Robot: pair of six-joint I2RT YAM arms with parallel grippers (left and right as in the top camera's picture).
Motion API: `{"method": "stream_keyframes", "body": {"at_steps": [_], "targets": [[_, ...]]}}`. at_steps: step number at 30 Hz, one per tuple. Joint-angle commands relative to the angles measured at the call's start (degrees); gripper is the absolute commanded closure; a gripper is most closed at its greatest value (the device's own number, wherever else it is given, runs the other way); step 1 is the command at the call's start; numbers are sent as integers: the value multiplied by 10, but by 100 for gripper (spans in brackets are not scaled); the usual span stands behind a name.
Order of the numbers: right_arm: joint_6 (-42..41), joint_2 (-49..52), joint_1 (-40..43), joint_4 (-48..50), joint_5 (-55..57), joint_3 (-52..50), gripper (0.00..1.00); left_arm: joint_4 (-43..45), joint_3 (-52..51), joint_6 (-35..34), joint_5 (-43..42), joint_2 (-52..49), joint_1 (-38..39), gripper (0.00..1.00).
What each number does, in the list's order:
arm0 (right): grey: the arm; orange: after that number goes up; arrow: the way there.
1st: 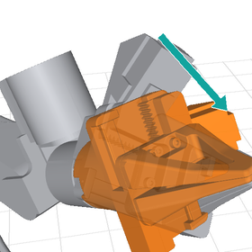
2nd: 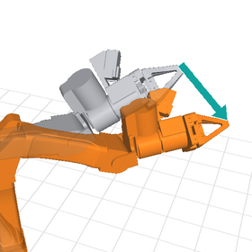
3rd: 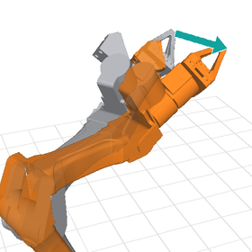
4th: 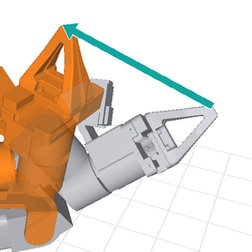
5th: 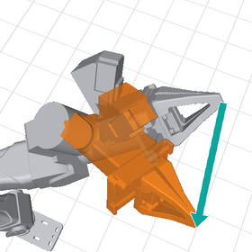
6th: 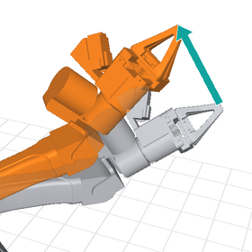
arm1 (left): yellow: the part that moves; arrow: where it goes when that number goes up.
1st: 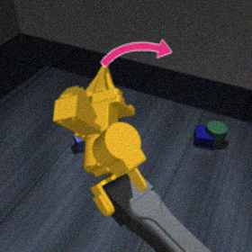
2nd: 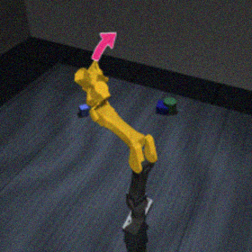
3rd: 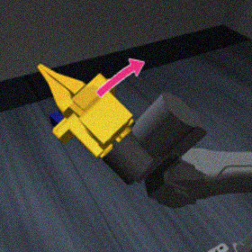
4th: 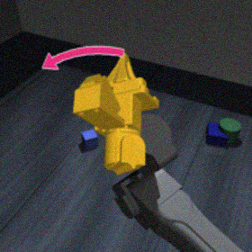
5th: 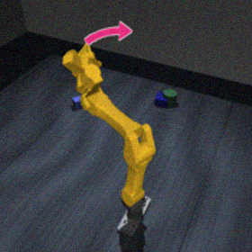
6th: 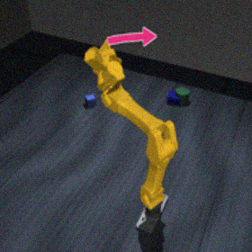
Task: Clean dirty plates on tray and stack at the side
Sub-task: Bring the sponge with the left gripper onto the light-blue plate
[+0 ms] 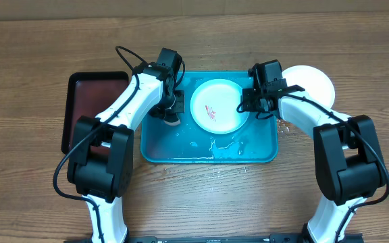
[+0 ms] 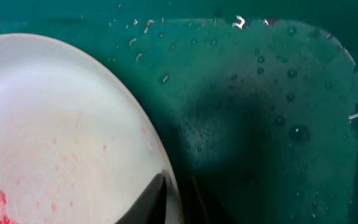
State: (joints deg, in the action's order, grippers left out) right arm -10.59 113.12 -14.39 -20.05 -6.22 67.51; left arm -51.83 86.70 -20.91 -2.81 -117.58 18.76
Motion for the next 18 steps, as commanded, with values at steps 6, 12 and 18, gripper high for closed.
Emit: {"method": "stream_keyframes", "body": {"at_steps": [6, 12, 18], "targets": [[-74, 35, -2, -8, 0, -3, 96, -1, -2, -5, 5, -2, 4, 96], [-183, 30, -2, -82, -18, -1, 96, 5, -2, -5, 9, -2, 4, 96], [-237, 30, -7, -160, -111, 2, 96, -2, 10, 33, 10, 8, 4, 96]]}}
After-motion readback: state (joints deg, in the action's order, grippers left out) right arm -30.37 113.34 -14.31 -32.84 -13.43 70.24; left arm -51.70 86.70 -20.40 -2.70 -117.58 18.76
